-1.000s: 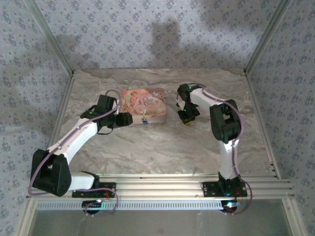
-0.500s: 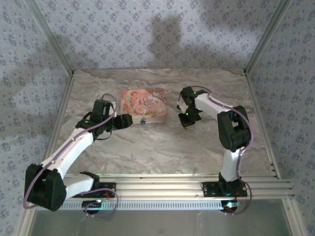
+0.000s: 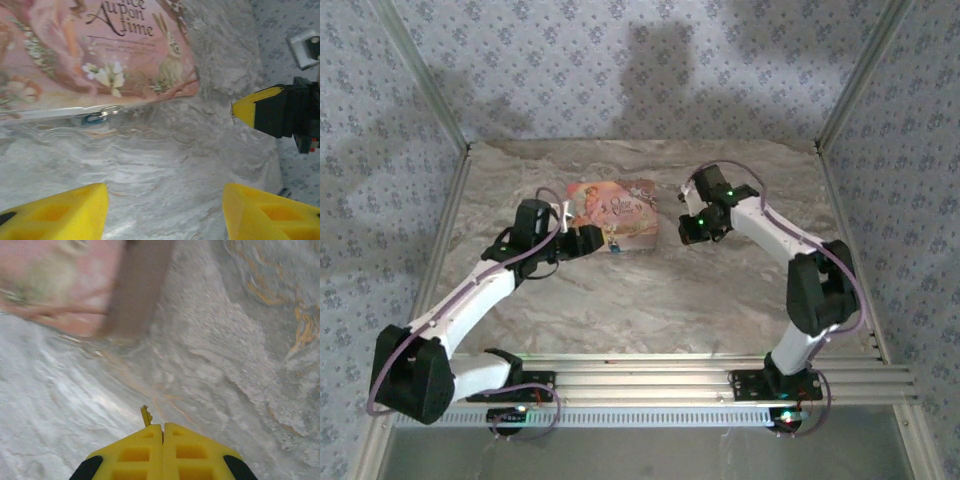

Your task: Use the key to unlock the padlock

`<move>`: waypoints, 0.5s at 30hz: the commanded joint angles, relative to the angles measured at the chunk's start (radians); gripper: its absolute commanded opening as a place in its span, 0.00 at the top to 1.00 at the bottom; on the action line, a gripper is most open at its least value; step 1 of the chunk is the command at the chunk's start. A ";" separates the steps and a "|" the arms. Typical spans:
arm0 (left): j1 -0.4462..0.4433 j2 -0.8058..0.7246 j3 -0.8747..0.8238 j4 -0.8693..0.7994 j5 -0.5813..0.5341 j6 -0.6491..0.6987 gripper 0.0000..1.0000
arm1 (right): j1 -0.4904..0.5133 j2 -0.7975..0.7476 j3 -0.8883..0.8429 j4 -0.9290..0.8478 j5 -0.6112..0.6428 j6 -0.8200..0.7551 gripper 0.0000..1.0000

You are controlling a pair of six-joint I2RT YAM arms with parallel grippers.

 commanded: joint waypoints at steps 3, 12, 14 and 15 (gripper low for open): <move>-0.062 0.026 0.052 0.112 0.034 -0.049 0.39 | 0.078 -0.161 -0.069 0.148 -0.028 0.103 1.00; -0.152 0.066 0.137 0.137 -0.025 -0.076 0.42 | 0.222 -0.322 -0.165 0.259 0.066 0.129 1.00; -0.179 0.063 0.150 0.130 -0.065 -0.084 0.42 | 0.243 -0.343 -0.180 0.281 0.091 0.134 1.00; -0.191 0.062 0.154 0.127 -0.083 -0.090 0.43 | 0.255 -0.351 -0.187 0.291 0.102 0.139 1.00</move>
